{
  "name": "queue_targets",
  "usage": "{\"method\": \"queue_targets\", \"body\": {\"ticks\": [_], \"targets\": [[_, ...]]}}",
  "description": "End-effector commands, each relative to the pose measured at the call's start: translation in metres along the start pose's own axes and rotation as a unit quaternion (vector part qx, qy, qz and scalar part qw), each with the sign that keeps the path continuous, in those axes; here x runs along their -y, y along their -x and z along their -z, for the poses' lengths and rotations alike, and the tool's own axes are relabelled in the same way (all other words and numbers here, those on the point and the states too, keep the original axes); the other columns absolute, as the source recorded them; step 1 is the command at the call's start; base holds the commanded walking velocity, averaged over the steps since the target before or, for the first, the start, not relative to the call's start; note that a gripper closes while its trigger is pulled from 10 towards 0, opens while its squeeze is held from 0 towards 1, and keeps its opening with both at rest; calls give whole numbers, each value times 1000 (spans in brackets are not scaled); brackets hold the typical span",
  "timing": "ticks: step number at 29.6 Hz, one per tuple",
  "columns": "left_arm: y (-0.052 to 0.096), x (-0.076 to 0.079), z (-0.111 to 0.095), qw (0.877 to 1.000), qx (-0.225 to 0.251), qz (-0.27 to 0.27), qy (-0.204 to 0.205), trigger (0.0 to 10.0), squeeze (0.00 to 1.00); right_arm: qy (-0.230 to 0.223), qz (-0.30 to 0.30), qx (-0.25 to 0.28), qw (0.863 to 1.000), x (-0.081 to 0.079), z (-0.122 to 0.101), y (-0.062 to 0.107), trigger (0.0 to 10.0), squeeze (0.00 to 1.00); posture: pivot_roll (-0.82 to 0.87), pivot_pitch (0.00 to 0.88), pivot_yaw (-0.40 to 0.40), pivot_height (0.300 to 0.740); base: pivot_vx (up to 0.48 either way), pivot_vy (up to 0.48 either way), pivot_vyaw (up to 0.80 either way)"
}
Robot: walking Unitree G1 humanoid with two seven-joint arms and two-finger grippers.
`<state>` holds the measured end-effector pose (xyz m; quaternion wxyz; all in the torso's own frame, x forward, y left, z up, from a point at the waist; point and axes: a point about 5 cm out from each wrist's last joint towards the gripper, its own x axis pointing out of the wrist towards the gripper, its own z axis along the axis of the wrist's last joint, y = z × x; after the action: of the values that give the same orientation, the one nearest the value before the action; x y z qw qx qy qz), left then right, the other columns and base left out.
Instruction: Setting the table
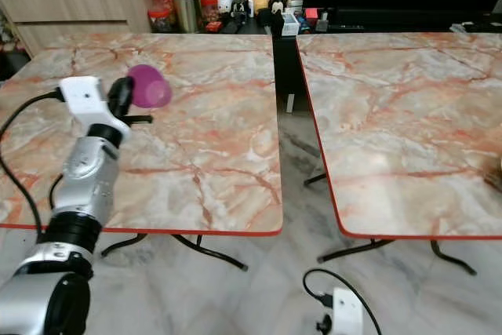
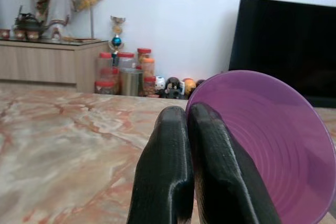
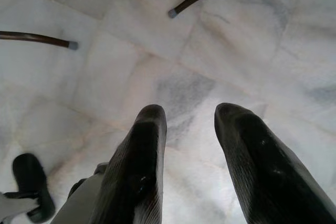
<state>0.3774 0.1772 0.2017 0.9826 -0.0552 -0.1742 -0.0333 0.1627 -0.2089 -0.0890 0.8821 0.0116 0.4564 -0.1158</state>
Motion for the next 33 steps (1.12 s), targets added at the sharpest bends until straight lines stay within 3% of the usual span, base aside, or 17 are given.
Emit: {"method": "queue_targets", "body": {"ticks": [1,18,21,33], "targets": [[-2,-6,-5,1000,10,-10,-6,10000,0,5,-8,1,1000,-5,-1,0,10000,0,11,0,-9,736,0,-322,0],[-4,-5,-6,1000,14,-9,-4,10000,0,25,-17,3,1000,-7,-2,0,10000,0,7,0,-11,736,0,-309,0],[-4,-5,-6,1000,14,-7,-4,10000,0,32,-18,2,999,-8,-1,0,10000,0,7,0,-11,736,0,-292,669],[-5,-4,-7,1000,12,-7,0,10000,0,7,-9,1,1000,-7,-1,0,10000,0,4,0,-8,736,0,-291,159]]}}
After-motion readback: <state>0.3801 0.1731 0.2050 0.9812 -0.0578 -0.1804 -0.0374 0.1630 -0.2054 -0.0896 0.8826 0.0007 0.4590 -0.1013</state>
